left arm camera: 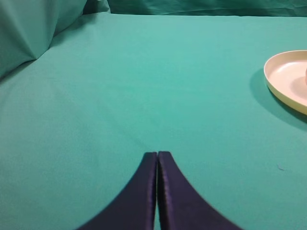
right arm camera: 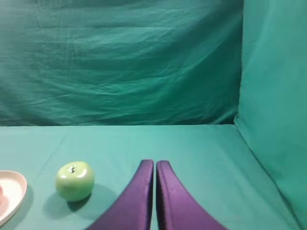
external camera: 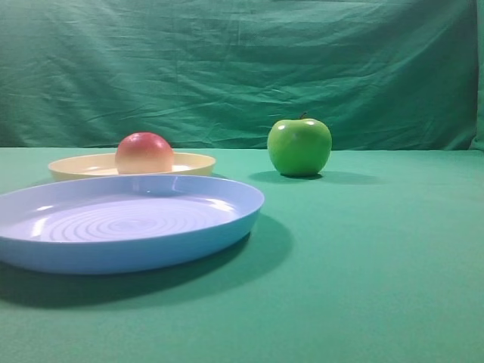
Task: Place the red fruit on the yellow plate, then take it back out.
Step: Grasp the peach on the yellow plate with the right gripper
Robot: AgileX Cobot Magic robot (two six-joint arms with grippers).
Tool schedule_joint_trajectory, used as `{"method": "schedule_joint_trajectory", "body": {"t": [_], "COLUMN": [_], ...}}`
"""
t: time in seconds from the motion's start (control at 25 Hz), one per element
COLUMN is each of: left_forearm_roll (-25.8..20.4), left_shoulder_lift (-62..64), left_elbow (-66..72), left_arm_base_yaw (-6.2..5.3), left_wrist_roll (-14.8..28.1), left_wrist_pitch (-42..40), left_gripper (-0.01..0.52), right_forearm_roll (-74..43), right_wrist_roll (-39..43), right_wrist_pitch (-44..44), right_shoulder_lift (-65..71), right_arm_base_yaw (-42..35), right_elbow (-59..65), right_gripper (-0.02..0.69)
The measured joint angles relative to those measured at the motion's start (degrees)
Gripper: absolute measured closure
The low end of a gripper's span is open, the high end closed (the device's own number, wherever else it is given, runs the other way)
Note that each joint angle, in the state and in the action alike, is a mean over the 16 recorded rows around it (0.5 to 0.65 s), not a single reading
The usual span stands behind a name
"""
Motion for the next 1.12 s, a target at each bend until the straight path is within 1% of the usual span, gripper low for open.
{"method": "schedule_joint_trajectory", "body": {"t": [0.24,0.56,0.8,1.12], "left_forearm_roll": [0.0,0.0,0.0,0.0], "left_shoulder_lift": [0.0,0.0,0.0,0.0], "left_elbow": [0.0,0.0,0.0,0.0], "left_arm_base_yaw": [0.0,0.0,0.0,0.0], "left_wrist_roll": [0.0,0.0,0.0,0.0], "left_wrist_pitch": [0.0,0.0,0.0,0.0], "left_gripper": [0.514,0.514,0.514,0.514], "right_forearm_roll": [0.0,0.2,1.3,3.6], "right_wrist_roll": [0.1,0.4,0.6,0.7], "right_wrist_pitch": [-4.9,-6.8,-5.3,-2.2], "right_shoulder_lift": [-9.3,-16.1,-16.9,-16.9], "right_arm_base_yaw": [-5.1,-8.2,-8.6,-8.3], "right_elbow": [11.7,23.5,27.7,28.7], "right_gripper": [0.665,0.665,0.665,0.665]}}
